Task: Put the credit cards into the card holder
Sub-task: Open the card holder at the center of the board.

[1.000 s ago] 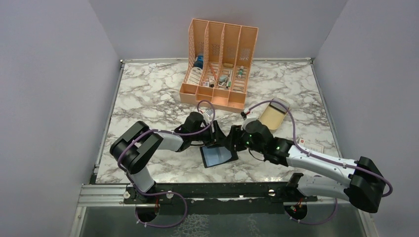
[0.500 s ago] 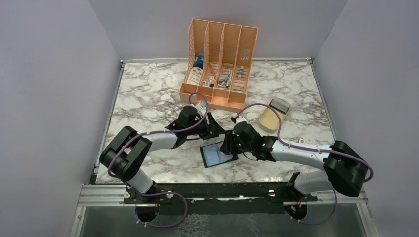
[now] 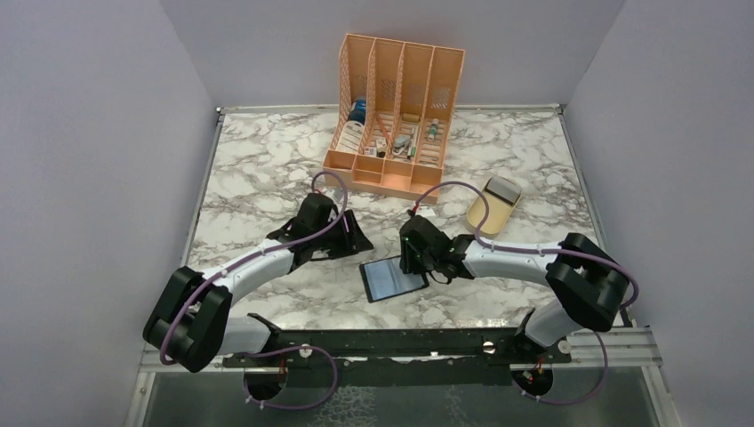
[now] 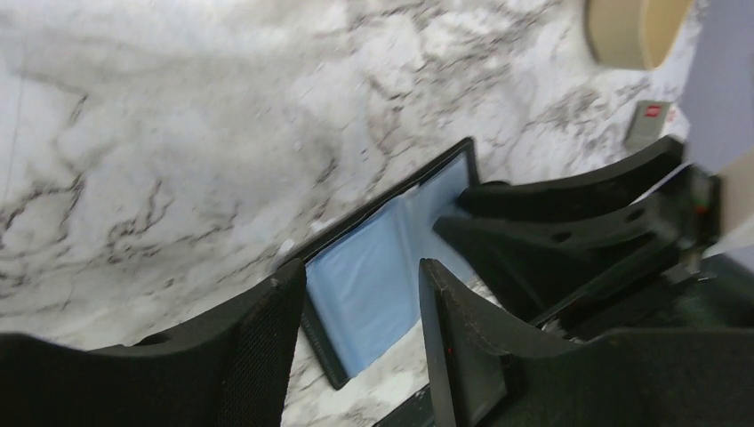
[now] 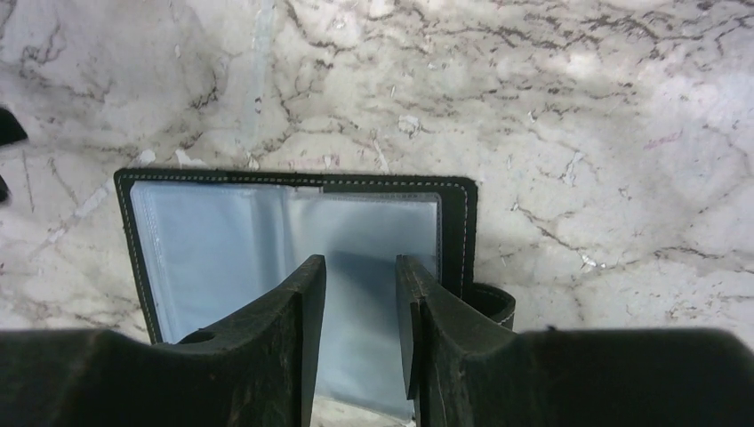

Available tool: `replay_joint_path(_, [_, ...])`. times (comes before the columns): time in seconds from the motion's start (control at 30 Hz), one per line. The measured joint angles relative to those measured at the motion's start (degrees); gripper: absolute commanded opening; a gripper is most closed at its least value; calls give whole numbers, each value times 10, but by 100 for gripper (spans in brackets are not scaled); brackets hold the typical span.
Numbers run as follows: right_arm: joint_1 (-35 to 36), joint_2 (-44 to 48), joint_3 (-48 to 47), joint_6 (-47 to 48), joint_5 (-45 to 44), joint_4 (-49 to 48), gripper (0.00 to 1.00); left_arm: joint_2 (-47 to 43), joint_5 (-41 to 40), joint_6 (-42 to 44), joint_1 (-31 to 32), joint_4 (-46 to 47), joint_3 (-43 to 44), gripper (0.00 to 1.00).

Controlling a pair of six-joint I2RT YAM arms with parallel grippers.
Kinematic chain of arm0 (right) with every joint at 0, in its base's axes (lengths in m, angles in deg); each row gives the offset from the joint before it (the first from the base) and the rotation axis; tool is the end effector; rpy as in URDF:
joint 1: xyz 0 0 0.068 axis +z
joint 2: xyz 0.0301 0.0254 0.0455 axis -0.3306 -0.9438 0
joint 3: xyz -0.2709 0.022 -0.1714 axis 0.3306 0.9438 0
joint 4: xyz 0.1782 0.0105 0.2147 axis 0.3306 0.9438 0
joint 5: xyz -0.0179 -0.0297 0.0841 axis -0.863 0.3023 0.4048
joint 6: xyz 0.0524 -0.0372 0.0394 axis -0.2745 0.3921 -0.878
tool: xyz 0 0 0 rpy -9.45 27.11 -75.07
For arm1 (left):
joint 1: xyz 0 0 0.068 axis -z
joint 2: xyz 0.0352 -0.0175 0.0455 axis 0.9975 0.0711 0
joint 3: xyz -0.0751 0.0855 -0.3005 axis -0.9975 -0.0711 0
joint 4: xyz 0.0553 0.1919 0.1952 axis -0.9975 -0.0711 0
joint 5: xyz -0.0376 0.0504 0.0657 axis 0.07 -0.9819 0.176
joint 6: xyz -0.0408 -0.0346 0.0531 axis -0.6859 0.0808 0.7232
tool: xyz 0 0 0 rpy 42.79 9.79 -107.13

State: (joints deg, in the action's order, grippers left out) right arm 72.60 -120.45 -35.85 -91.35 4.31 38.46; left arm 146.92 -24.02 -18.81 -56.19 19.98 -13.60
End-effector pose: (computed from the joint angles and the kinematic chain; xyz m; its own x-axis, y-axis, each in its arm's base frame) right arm 0.1953 0.2399 0.1691 -0.8497 -0.0589 -0.5240 -0.2079 0.9507 0.2303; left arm 0.2295 -0.1547 0.2063 -0.8831 -0.3041 -0.3572 0.0406 0.7091 -0.7040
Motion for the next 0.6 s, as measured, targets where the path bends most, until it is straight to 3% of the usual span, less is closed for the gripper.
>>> replay_joint_path(0.2, [1, -17, -25, -4, -42, 33, 36, -2, 2, 17, 0, -54, -16, 42])
replay_joint_path(0.6, [2, -18, -31, -2, -64, 59, 41, -8, 64, -16, 30, -19, -35, 38])
